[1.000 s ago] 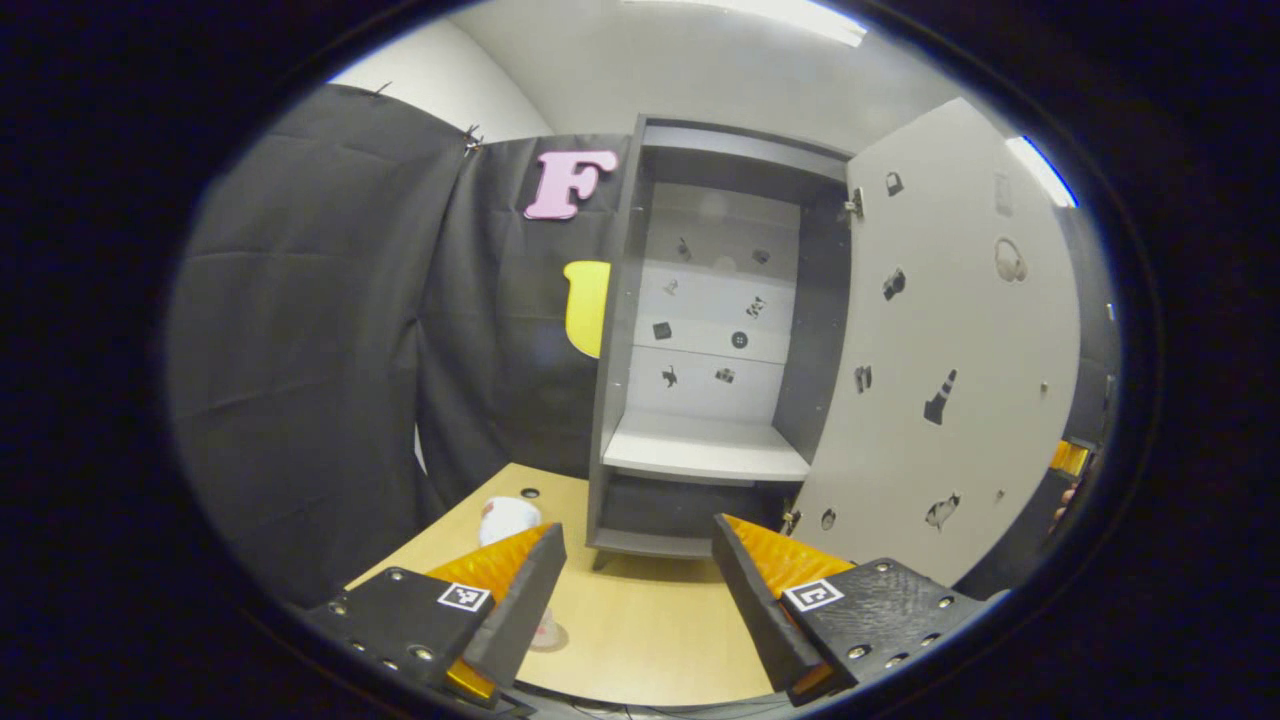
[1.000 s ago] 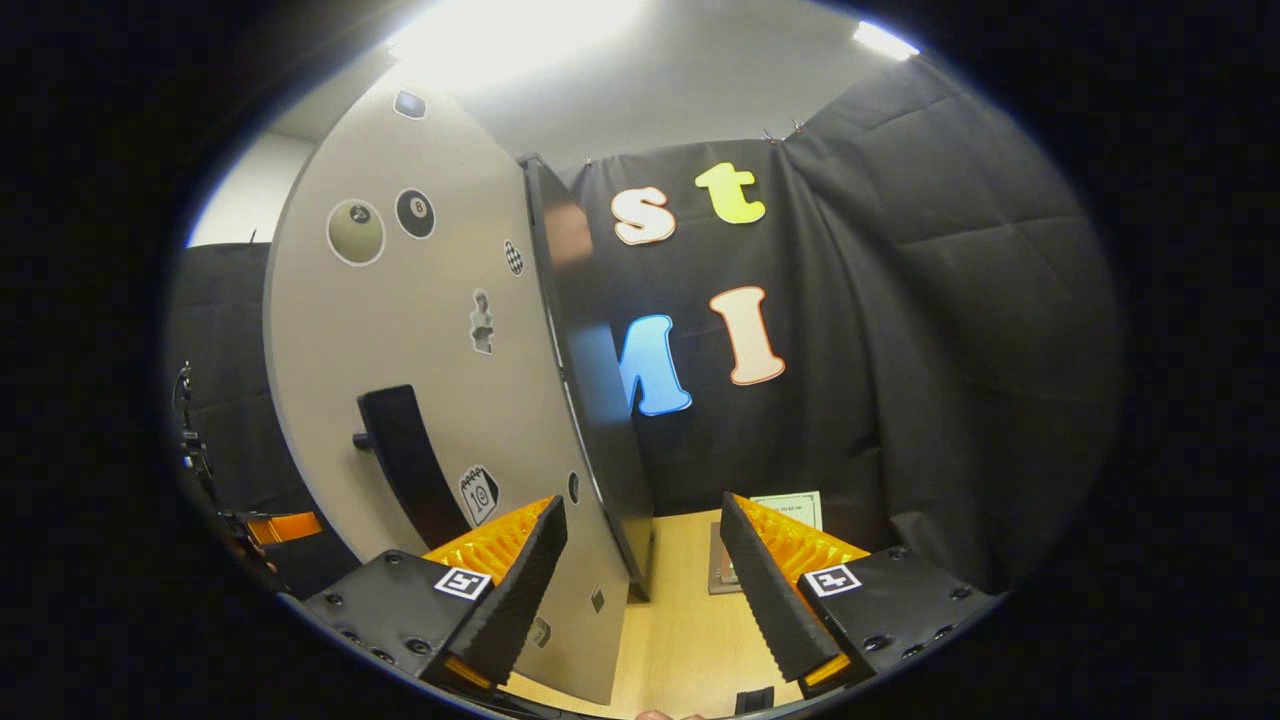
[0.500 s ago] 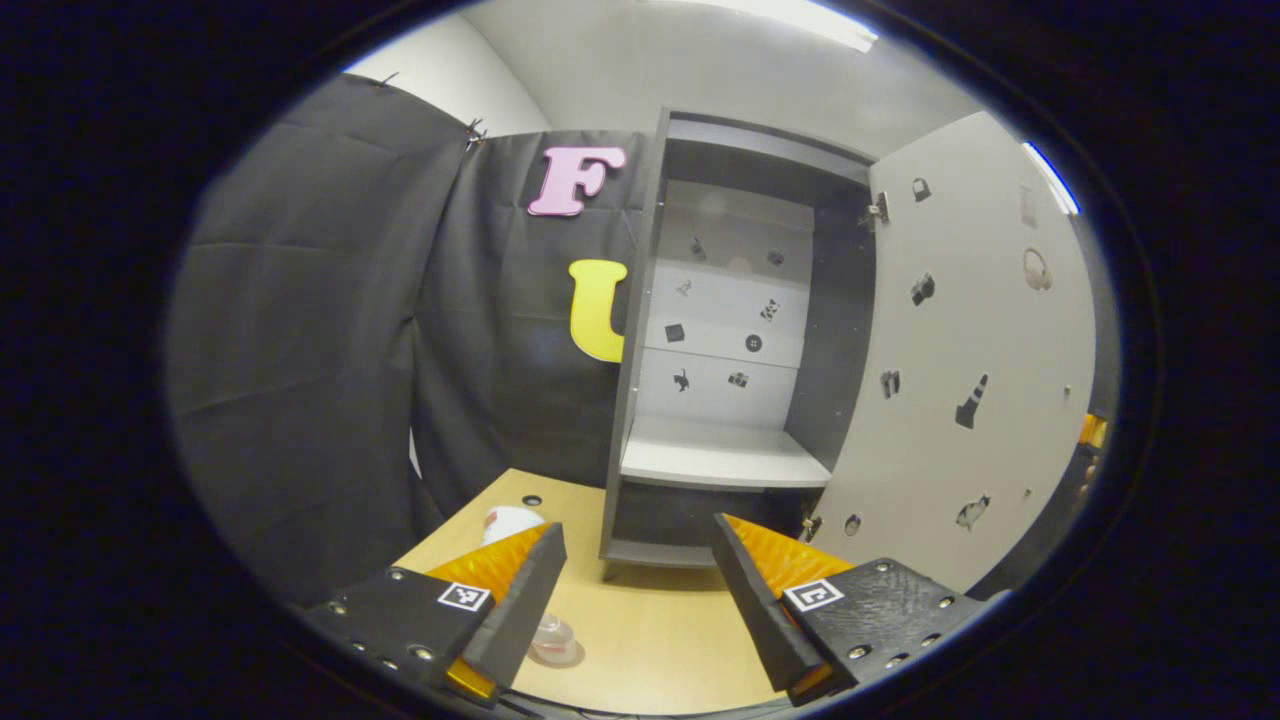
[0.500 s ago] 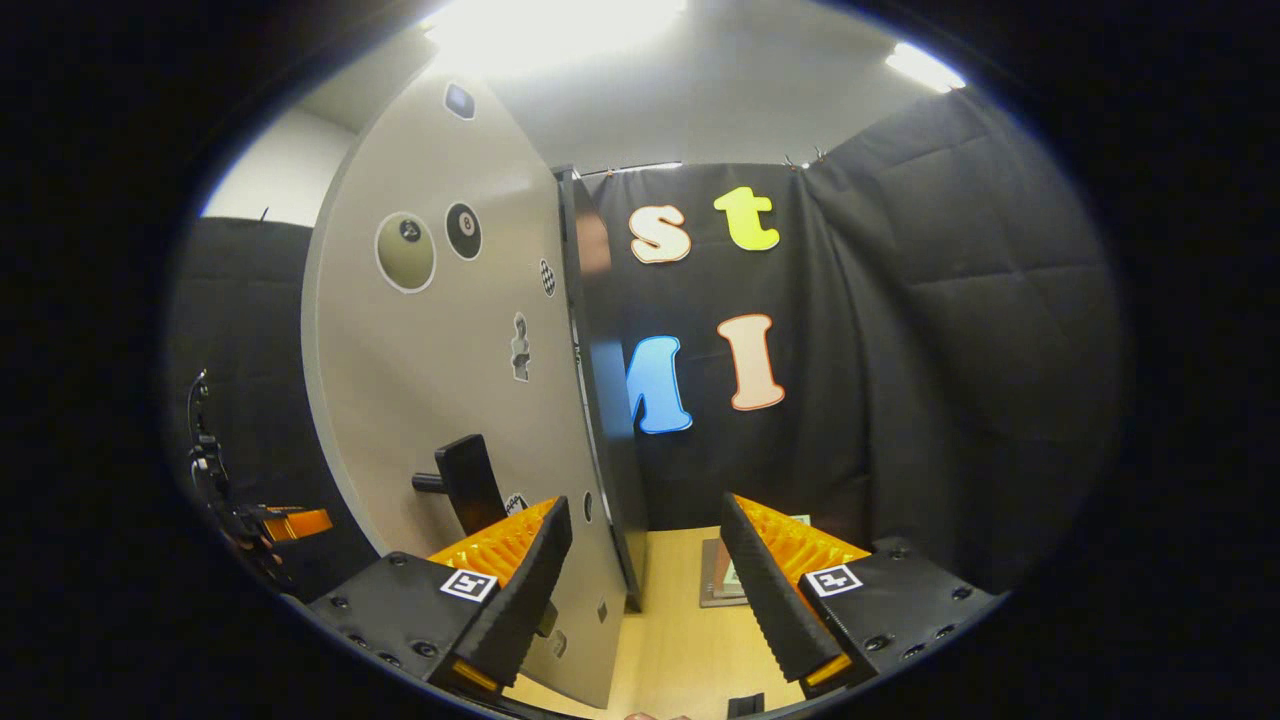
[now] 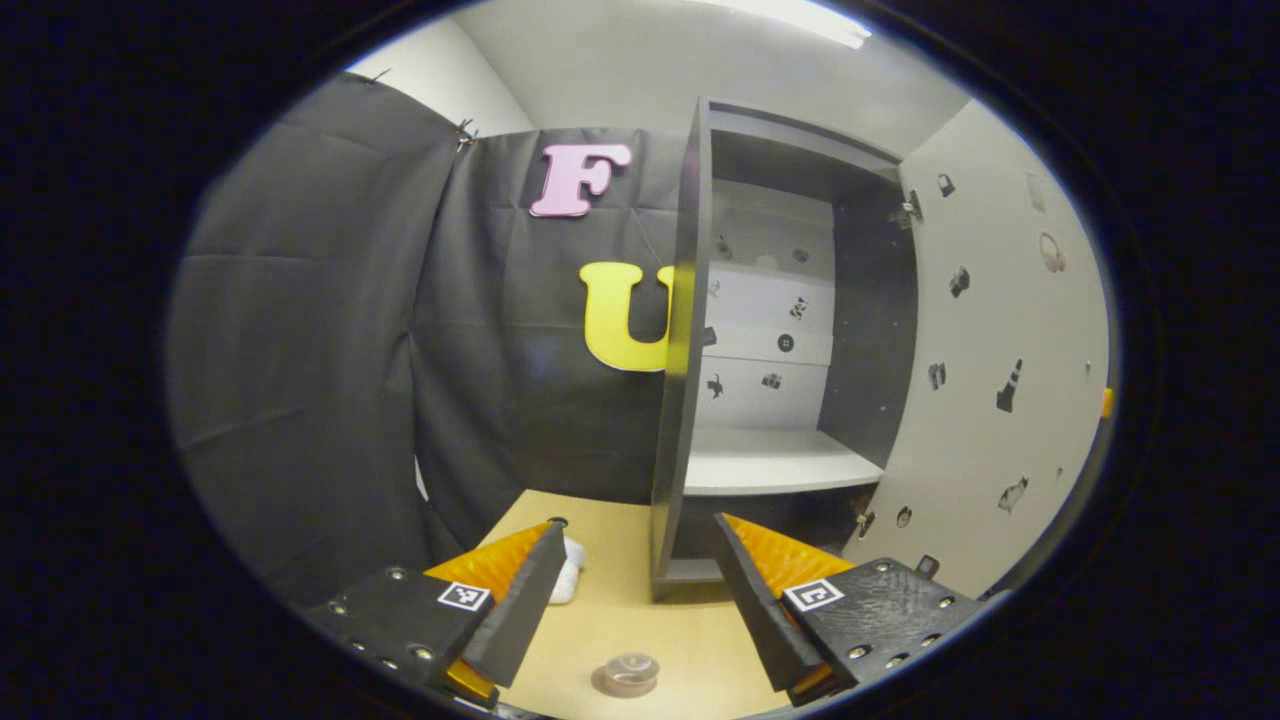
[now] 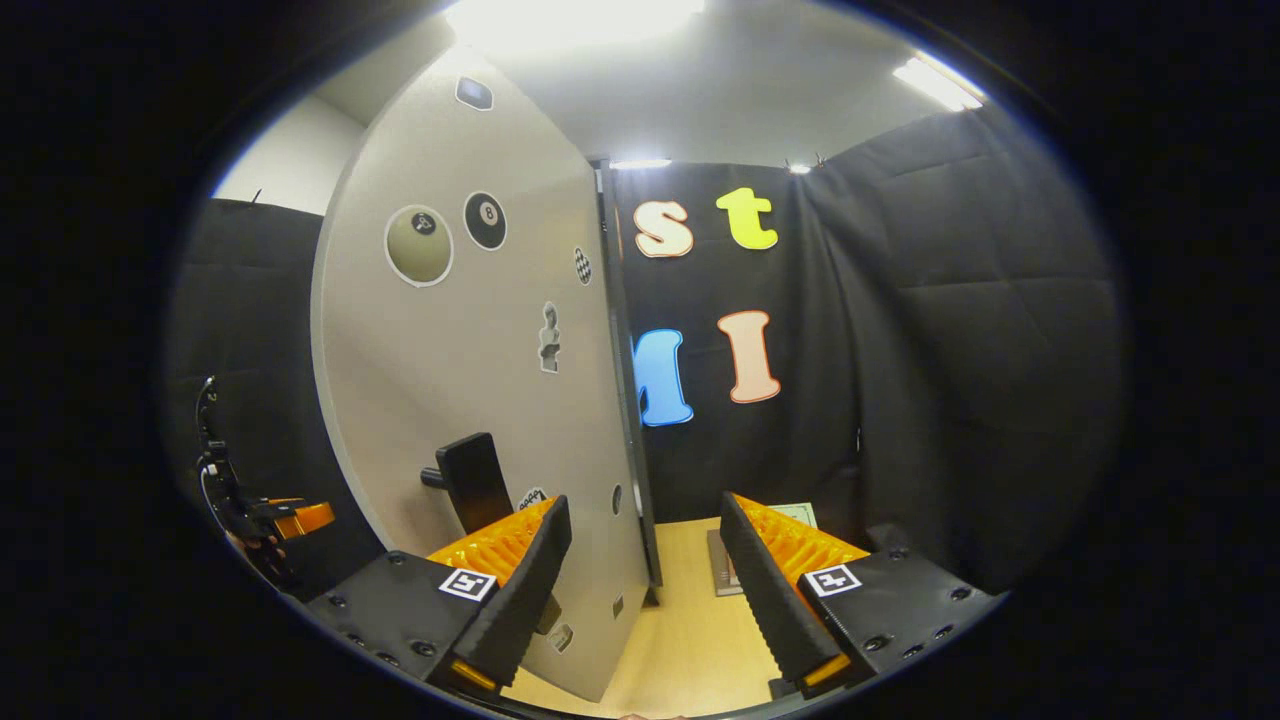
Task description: Open the cabinet door with the right hand, grasp the bottle in the cabinet with the left hand and place it on the coaster, then close the cabinet door with the right hand.
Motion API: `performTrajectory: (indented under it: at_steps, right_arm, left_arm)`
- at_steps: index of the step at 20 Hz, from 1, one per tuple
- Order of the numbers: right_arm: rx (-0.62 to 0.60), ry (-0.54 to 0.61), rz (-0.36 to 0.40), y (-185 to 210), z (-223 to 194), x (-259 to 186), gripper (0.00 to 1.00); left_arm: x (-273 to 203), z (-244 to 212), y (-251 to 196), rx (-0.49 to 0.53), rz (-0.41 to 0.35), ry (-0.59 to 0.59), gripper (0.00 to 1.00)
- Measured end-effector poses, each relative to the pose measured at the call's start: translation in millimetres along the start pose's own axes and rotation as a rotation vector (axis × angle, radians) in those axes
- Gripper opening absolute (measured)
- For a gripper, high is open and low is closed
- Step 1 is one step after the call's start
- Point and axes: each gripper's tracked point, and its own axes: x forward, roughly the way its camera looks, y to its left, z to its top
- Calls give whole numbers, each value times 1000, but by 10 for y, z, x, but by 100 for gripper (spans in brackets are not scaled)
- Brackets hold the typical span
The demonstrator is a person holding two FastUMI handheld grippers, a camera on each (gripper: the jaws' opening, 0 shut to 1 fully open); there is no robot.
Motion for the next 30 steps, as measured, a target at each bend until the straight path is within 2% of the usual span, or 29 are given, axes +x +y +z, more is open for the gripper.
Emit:
performTrajectory:
  at_steps: [5,8,11,13,18,22,27,30]
  right_arm:
    - [36,6,34,548,-136,108,96]
    - [82,21,101,892,-196,189,96]
    - [96,47,200,1246,-240,255,96]
    - [60,54,210,1313,-248,274,96]
    - [40,56,240,1306,-229,337,96]
    - [54,59,228,1103,-253,382,96]
    - [92,70,238,687,-286,424,96]
    - [100,75,223,308,-298,487,96]
  left_arm:
    - [-31,-49,375,76,-6,8,91]
    - [-103,-135,578,50,1,27,89]
    - [-188,-239,780,25,31,40,91]
    - [-230,-298,847,7,37,49,91]
    - [-318,-363,959,-22,59,46,91]
    - [-339,-377,839,-24,77,59,89]
    - [-438,-266,473,14,123,42,89]
    - [-573,-174,93,-18,123,14,89]
